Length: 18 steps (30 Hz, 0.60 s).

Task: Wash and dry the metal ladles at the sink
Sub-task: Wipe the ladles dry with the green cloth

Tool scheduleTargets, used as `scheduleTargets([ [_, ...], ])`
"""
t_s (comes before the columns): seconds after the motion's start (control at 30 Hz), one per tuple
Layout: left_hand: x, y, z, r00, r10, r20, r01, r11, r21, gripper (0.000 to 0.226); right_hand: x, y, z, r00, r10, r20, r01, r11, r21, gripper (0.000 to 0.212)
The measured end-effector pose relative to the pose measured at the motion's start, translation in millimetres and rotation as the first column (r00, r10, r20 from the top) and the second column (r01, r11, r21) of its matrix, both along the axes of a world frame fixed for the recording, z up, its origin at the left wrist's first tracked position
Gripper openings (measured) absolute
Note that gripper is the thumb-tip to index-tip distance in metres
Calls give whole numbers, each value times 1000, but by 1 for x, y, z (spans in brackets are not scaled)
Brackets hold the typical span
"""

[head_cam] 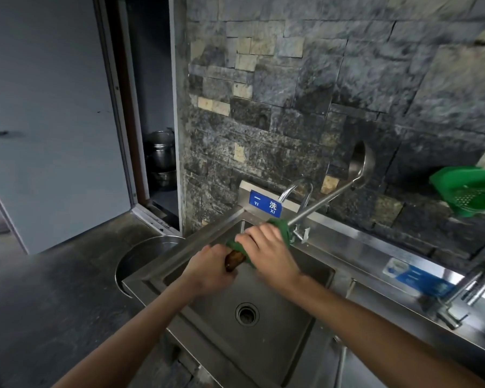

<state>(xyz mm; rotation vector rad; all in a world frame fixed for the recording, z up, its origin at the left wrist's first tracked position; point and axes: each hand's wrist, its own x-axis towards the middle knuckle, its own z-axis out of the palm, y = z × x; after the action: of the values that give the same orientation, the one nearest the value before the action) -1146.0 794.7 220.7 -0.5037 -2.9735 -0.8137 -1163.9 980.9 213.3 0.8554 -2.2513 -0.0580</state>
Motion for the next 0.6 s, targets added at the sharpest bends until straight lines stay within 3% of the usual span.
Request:
scheduleTargets([
  [0.17,5,-1,1,997,-75,28,74,995,60,18,-20,46,32,983,145,-113,-118,968,220,19],
  [0.23,10,-12,-2,992,-90,85,82,993,84,16,-34,83,50,993,41,-110,-19,980,196,27],
  [0.3,12,-25,-6,987,-97,125,86,992,94,17,-48,129,75,983,-184,-24,186,969,165,46],
  [0.4,8,-23,-2,991,-94,93,86,992,89,21,-53,145,98,928,-368,57,363,928,87,72],
  [0.43,2,-13,5,992,-105,71,96,989,113,22,-50,128,95,939,-341,30,340,939,45,71],
  [0.53,-14,24,31,984,-165,66,142,952,272,20,-32,51,66,995,-42,-91,46,998,42,37],
  [0.6,-15,39,40,947,-274,168,120,786,607,28,-21,25,54,995,65,-80,-59,996,72,29],
])
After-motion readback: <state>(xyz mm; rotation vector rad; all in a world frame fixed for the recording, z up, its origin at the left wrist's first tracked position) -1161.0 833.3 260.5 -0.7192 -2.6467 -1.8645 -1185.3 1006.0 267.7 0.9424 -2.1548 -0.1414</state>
